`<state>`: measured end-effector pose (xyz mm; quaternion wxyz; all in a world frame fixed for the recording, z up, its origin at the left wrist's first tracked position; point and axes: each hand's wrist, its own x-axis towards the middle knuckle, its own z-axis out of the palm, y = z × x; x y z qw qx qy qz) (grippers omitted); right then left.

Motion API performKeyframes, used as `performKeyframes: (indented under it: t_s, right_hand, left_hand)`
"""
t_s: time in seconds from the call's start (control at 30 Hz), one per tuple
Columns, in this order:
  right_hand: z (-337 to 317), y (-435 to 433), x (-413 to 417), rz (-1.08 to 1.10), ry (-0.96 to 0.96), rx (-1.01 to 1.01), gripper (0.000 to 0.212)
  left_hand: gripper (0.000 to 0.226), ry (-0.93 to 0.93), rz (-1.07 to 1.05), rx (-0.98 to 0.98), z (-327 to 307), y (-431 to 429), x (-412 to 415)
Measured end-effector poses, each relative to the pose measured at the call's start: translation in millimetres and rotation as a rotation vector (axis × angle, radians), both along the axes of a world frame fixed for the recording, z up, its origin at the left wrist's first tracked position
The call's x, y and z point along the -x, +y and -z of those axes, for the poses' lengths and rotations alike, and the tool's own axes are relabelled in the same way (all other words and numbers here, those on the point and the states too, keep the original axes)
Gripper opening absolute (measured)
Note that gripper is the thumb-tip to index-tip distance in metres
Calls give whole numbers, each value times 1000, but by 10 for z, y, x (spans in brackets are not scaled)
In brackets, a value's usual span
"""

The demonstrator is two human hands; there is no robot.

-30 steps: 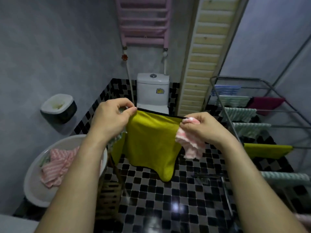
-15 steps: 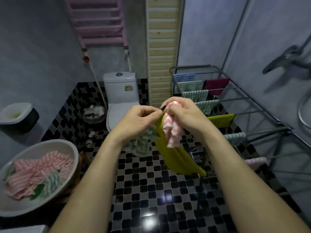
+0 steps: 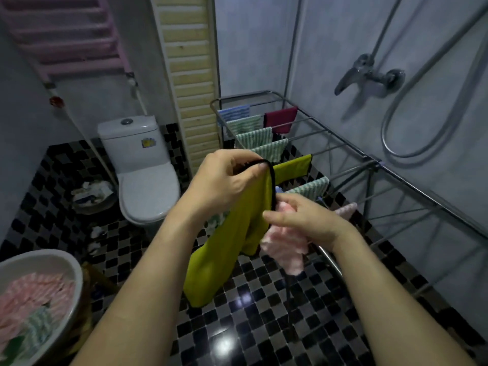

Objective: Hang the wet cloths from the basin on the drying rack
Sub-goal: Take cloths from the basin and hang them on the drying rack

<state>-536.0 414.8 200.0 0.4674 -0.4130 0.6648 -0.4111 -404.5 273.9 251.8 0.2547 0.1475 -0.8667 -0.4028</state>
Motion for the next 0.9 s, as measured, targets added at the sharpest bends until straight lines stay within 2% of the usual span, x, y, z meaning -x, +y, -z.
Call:
performKeyframes:
  t_s: [0.03, 0.1, 0.13, 0.2, 0.3, 0.43, 0.53, 0.67, 0.77, 0.9]
  right_hand:
    - [21, 13, -67, 15, 54, -21, 64]
    - [73, 29, -175, 61, 81, -12, 21]
    - [100, 52, -211, 69, 117, -22, 19]
    - [175, 131, -234, 83, 203, -66, 35]
    - [282, 296, -131, 156, 403, -165, 15]
    - [172, 556, 138, 443, 613, -241, 22]
    - [17, 764, 441, 761, 665, -113, 26]
    - [-235, 1041, 726, 1108, 642, 121, 47]
    - [-381, 1260, 938, 1277, 713, 199, 43]
    - [-497, 1574, 1258, 1379, 794, 307, 33]
  left_hand:
    - [14, 24, 13, 1, -7, 17, -17]
    - [14, 92, 25, -9, -45, 37, -55]
    - [15, 126, 24, -14, -84, 52, -73]
    - [16, 180, 20, -21, -175, 83, -109]
    - [16, 267, 36, -51, -295, 134, -154]
    - [16, 347, 63, -83, -379, 226, -95]
    - [18, 339, 119, -108, -421, 338, 65]
    - [21, 287, 182, -93, -427, 527, 327]
    - [20, 270, 237, -171, -346, 711, 543]
    - [27, 201, 316, -297, -222, 995, 824]
